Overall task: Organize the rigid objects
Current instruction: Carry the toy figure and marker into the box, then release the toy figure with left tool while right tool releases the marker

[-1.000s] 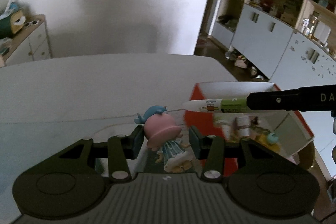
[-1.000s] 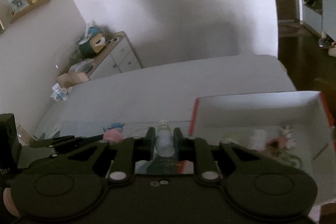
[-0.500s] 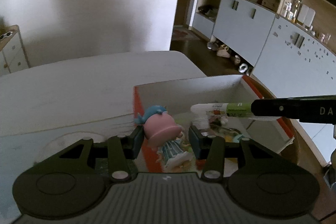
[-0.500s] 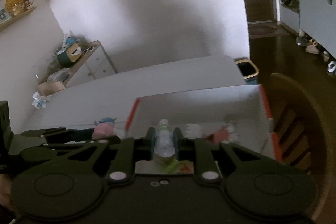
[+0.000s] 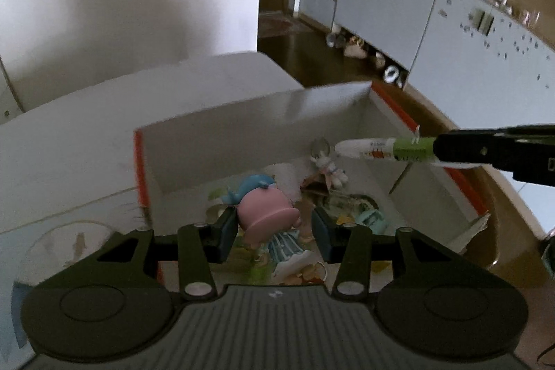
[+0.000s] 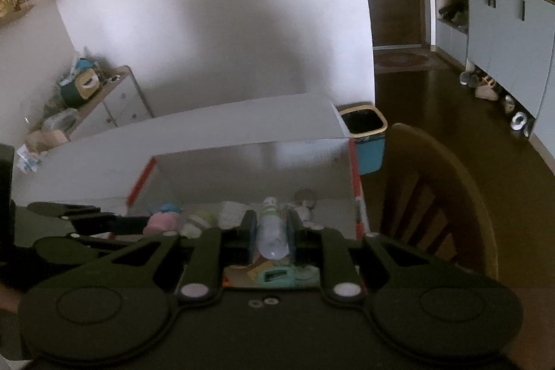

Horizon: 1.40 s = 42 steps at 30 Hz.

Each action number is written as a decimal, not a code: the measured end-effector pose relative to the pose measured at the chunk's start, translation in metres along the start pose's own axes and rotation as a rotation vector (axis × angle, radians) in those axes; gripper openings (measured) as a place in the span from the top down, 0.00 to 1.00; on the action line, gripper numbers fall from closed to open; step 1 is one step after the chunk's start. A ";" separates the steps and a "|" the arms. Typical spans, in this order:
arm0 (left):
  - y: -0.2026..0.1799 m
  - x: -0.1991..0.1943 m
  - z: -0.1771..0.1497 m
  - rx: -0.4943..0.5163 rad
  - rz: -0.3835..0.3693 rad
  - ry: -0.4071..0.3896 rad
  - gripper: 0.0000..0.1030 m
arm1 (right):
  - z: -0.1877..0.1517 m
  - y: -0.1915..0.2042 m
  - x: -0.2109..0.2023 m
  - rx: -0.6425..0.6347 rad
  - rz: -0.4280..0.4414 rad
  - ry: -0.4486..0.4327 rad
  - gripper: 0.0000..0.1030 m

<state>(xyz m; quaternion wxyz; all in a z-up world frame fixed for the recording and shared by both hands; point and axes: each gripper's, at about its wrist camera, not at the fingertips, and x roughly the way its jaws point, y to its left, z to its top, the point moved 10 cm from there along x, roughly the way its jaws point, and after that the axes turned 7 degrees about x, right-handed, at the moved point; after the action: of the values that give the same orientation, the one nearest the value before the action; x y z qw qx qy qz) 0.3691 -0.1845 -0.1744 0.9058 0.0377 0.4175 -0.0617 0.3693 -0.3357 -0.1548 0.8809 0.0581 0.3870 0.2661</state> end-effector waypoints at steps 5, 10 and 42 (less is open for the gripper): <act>-0.006 0.025 -0.005 0.023 0.031 0.059 0.55 | -0.004 -0.007 0.013 -0.029 -0.038 -0.012 0.83; -0.004 0.043 -0.011 0.022 0.048 0.112 0.55 | -0.013 -0.002 0.025 -0.078 -0.046 0.006 0.83; -0.008 0.062 -0.034 -0.005 -0.007 0.289 0.54 | -0.050 0.020 0.042 -0.130 0.025 0.171 0.56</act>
<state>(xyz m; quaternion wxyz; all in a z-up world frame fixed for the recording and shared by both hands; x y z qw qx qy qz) 0.3821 -0.1930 -0.2438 0.8362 0.0426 0.5437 -0.0580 0.3486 -0.3028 -0.2106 0.8433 -0.0172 0.4420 0.3054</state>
